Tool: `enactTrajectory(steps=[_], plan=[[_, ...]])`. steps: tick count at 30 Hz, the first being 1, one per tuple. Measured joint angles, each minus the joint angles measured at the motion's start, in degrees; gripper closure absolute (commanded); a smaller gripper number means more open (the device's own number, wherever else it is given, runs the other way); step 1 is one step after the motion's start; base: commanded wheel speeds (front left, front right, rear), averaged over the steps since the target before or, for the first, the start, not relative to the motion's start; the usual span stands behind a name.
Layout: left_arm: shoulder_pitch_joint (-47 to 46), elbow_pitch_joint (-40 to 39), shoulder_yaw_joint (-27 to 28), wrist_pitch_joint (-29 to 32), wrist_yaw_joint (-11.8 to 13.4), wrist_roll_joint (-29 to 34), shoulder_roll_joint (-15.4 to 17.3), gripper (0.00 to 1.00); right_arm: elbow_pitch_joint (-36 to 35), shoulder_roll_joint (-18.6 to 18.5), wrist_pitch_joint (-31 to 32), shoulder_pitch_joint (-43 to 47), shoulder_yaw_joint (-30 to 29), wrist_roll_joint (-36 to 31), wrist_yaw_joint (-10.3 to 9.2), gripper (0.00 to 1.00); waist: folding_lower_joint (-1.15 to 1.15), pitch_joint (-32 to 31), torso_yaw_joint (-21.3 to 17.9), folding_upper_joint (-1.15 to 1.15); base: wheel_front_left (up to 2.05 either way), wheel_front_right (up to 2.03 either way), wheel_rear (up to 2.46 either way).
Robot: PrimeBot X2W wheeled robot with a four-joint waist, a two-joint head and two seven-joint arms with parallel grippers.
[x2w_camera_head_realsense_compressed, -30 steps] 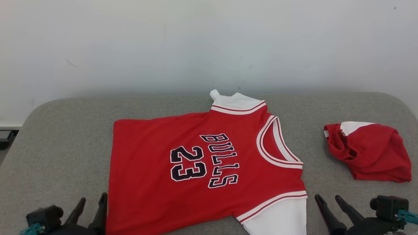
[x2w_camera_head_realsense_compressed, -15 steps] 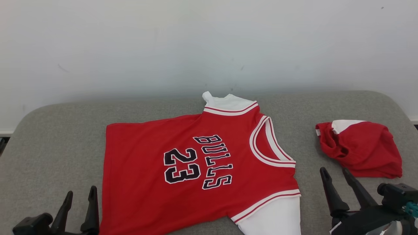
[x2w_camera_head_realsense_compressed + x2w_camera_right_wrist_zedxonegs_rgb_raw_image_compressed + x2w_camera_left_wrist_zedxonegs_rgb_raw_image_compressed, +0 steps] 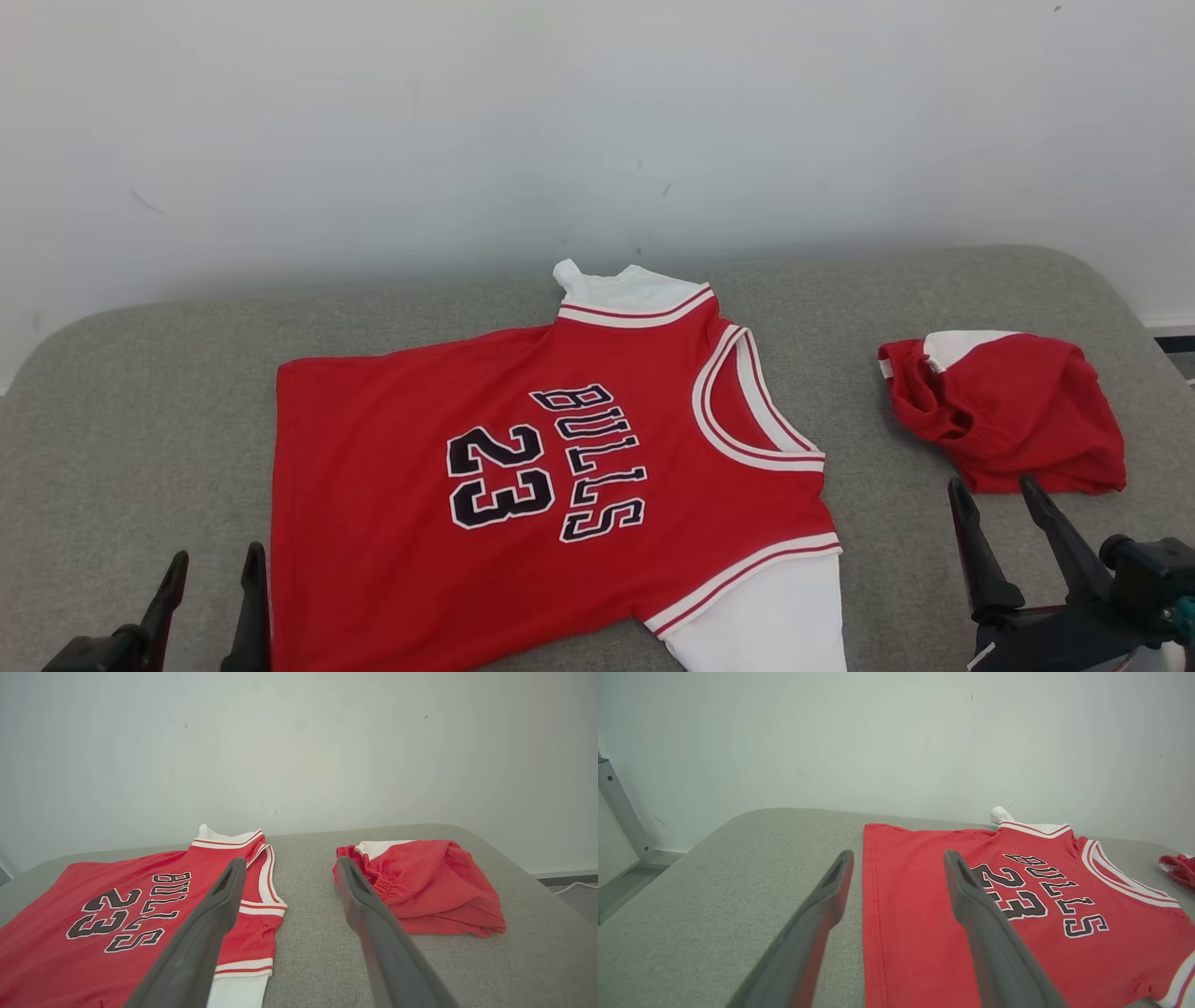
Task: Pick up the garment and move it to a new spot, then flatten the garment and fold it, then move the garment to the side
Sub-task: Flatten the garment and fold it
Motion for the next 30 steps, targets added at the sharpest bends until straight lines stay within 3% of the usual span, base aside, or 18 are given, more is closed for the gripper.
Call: enactTrajectory(steps=[30], plan=[[3.36, -7.33, 3.38, 3.85, 0.27, 6.8, -1.26, 0.0, -1.51, 2.45, 0.01, 3.5, -4.98, -3.23, -0.05, 0.0, 0.0, 0.7, 0.19, 0.0, 0.0, 0.0, 0.0]])
